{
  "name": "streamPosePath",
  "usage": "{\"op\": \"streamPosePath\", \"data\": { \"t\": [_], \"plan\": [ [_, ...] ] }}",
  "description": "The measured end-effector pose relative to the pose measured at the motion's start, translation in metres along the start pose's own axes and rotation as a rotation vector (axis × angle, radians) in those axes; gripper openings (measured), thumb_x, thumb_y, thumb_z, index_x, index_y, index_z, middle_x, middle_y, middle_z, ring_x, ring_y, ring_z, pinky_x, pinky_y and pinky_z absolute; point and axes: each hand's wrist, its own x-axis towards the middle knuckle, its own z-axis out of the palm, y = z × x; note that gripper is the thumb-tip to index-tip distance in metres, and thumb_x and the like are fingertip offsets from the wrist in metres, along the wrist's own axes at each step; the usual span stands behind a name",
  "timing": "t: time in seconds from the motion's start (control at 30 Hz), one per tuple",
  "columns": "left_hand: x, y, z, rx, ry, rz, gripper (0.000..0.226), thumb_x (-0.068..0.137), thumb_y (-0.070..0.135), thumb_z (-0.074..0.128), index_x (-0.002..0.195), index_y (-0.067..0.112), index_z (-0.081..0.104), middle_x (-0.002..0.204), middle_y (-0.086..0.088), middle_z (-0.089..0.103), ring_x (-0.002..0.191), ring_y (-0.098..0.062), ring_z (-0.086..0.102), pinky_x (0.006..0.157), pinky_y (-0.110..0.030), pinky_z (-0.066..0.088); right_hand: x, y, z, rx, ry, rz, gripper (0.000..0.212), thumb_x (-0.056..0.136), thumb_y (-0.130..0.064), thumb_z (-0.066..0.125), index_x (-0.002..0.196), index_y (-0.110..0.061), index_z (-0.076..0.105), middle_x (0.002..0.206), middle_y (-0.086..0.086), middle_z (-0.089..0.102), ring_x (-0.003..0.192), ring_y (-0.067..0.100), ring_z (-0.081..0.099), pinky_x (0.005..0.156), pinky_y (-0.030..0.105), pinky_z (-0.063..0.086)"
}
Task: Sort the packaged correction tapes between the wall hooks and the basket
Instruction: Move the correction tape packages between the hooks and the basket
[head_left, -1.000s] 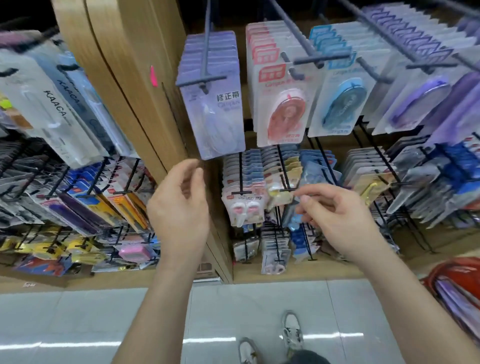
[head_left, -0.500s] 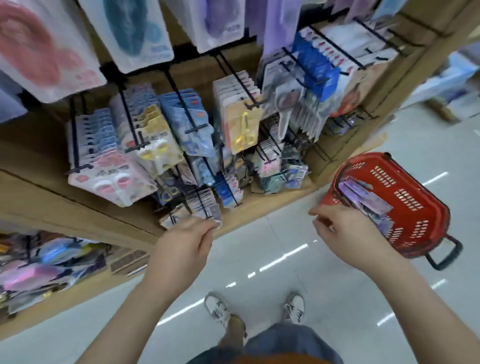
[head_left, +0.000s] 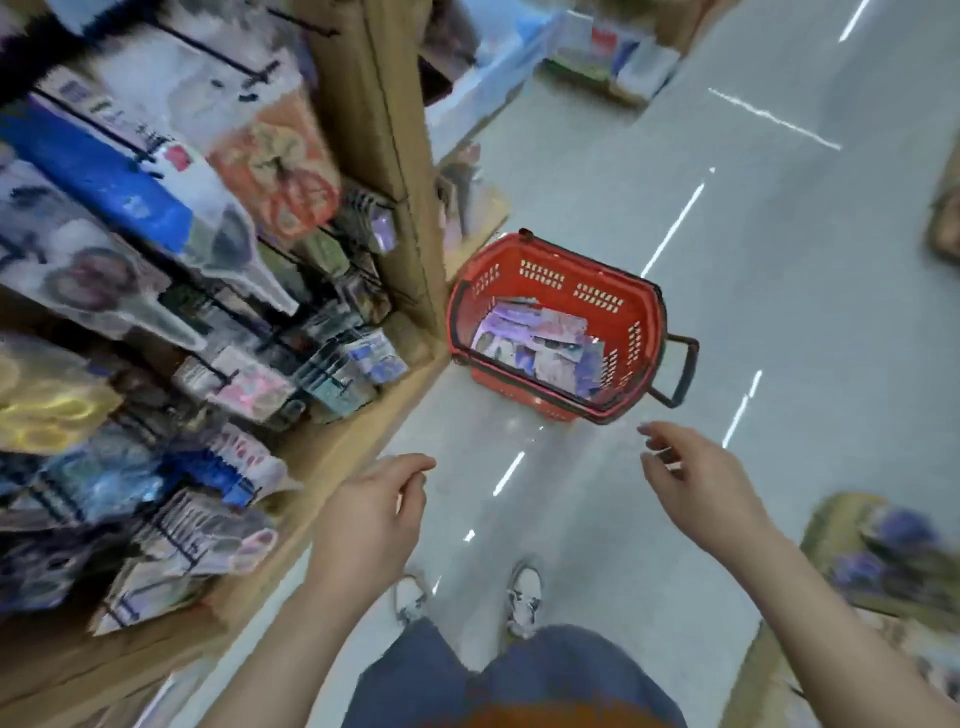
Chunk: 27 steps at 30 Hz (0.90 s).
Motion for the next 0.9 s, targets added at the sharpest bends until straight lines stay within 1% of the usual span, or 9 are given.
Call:
{"op": "streamPosePath", "data": {
  "t": [0.1,0.23,0.33,0.43,0.57,0.63,0.7,0.77,0.9],
  "plan": [
    [0.06,0.031,0.025,0.022,-0.053,0.086,0.024,0.092,0.01,0.061,0.108,0.022,0.073,0.102,0.007,0.073,0.092,-0.016,0.068,0.077,-0.024,0.046,0.033,0.022,-0.015,0.046,0.023,0.079,0.032,0.096,-0.017,0.059,0.128,-0.016,0.063,0.114,0.006,0.067,0.093,0.019,0.064,0.086,0.034,0.05],
    [0.143,0.052,0.061,0.001,-0.074,0.196,0.022,0.088,0.003,0.064,0.103,0.016,0.075,0.099,0.0,0.074,0.087,-0.018,0.066,0.078,-0.025,0.044,0.09,0.041,-0.027,0.081,0.071,0.131,0.034,0.096,-0.015,0.059,0.129,-0.015,0.063,0.12,0.007,0.066,0.093,0.019,0.063,0.085,0.03,0.048],
    [0.21,0.058,0.095,0.021,-0.155,0.21,0.02,0.089,0.005,0.064,0.103,0.014,0.075,0.098,-0.005,0.074,0.088,-0.025,0.066,0.077,-0.026,0.041,0.141,0.055,-0.026,0.102,0.087,0.194,0.034,0.096,-0.014,0.058,0.129,-0.016,0.062,0.123,0.006,0.065,0.093,0.016,0.06,0.085,0.028,0.046],
    [0.274,0.051,0.132,0.032,-0.237,0.204,0.022,0.092,0.01,0.06,0.108,0.017,0.074,0.103,-0.002,0.071,0.093,-0.023,0.064,0.079,-0.028,0.044,0.191,0.068,-0.011,0.102,0.084,0.257,0.035,0.096,-0.014,0.058,0.131,-0.014,0.06,0.124,0.007,0.064,0.098,0.019,0.061,0.085,0.028,0.045],
    [0.366,0.033,0.202,0.117,-0.396,0.2,0.03,0.095,0.014,0.053,0.12,0.02,0.067,0.114,0.0,0.067,0.105,-0.02,0.06,0.087,-0.031,0.045,0.282,0.093,0.036,0.116,0.038,0.319,0.042,0.095,-0.017,0.061,0.136,-0.016,0.056,0.128,0.006,0.062,0.1,0.017,0.058,0.087,0.03,0.045],
    [0.405,0.022,0.242,0.177,-0.45,0.201,0.034,0.095,0.013,0.053,0.127,0.019,0.063,0.123,0.0,0.064,0.114,-0.02,0.055,0.094,-0.03,0.041,0.331,0.109,0.067,0.105,0.007,0.322,0.048,0.093,-0.018,0.063,0.14,-0.018,0.052,0.132,0.007,0.06,0.111,0.025,0.06,0.095,0.034,0.047],
    [0.441,0.003,0.287,0.232,-0.502,0.2,0.04,0.094,0.012,0.053,0.133,0.019,0.059,0.13,0.0,0.06,0.121,-0.022,0.051,0.099,-0.03,0.037,0.38,0.125,0.103,0.095,-0.041,0.31,0.055,0.092,-0.017,0.065,0.144,-0.018,0.047,0.137,0.008,0.056,0.123,0.028,0.055,0.101,0.035,0.042],
    [0.476,-0.023,0.338,0.309,-0.546,0.234,0.046,0.092,0.012,0.057,0.137,0.018,0.054,0.135,-0.004,0.057,0.124,-0.026,0.048,0.103,-0.035,0.037,0.431,0.143,0.145,0.074,-0.096,0.274,0.064,0.091,-0.015,0.066,0.149,-0.017,0.039,0.144,0.011,0.05,0.132,0.028,0.047,0.105,0.033,0.037],
    [0.534,-0.075,0.437,0.52,-0.593,0.287,0.066,0.088,0.018,0.064,0.148,0.021,0.037,0.148,-0.006,0.042,0.135,-0.03,0.036,0.105,-0.042,0.041,0.523,0.192,0.243,0.003,-0.213,0.202,0.077,0.088,-0.022,0.069,0.154,-0.02,0.028,0.153,0.013,0.037,0.138,0.033,0.039,0.109,0.04,0.036]
  ]
}}
